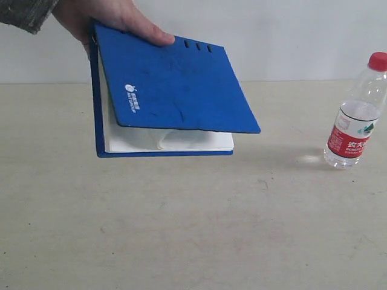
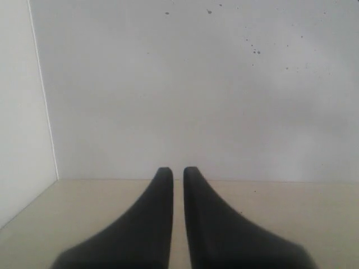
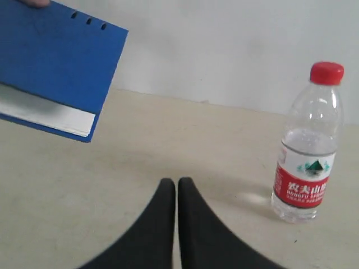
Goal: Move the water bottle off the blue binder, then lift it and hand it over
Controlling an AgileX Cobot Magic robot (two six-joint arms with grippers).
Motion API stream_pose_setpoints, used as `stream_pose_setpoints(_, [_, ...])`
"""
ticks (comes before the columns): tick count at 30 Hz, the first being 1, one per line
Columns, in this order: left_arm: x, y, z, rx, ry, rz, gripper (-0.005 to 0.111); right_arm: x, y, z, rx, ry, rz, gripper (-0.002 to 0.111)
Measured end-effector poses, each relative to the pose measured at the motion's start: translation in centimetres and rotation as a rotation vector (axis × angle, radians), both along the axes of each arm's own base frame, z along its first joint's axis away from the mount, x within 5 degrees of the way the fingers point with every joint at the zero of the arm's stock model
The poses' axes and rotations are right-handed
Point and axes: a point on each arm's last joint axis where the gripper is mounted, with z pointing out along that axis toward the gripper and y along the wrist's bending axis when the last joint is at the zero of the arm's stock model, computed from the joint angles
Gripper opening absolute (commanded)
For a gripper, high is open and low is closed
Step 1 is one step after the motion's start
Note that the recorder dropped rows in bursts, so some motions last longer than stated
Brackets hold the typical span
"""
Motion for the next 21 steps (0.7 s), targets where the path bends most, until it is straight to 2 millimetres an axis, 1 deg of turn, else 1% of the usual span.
stream_pose_setpoints(1, [0.0,0.0,0.0,0.0,0.0,0.0,0.007,0.0,-0.1,-0.2,0.021,0.033,-0.012,0.0])
stream_pose_setpoints(4, [0.0,0.0,0.0,0.0,0.0,0.0,0.007,0.0,-0.2,-0.6,-0.01,0.063,-0.026,0.0])
stream_pose_setpoints(7, [0.0,0.0,0.0,0.0,0.0,0.002,0.007,0.0,-0.3,-0.6,-0.051,0.053,-0.021,0.0])
stream_pose_setpoints(10, [0.0,0.0,0.0,0.0,0.0,0.002,0.007,-0.2,-0.3,-0.7,-0.071,0.0,-0.02,0.0])
stream_pose_setpoints(13, [0.0,0.0,0.0,0.0,0.0,0.002,0.007,-0.1,-0.4,-1.7,-0.083,-0.012,-0.106,0.0])
stream_pose_setpoints(17, [0.0,0.0,0.0,0.0,0.0,0.002,0.007,0.2,-0.4,-3.6,-0.055,-0.018,-0.229,0.0])
stream_pose_setpoints(19, [0.0,0.0,0.0,0.0,0.0,0.002,0.007,0.4,-0.5,-4.2,-0.033,-0.042,-0.279,0.0])
stream_pose_setpoints(21, [0.0,0.0,0.0,0.0,0.0,0.002,0.007,0.4,-0.6,-4.0,-0.009,-0.069,-0.33,0.0])
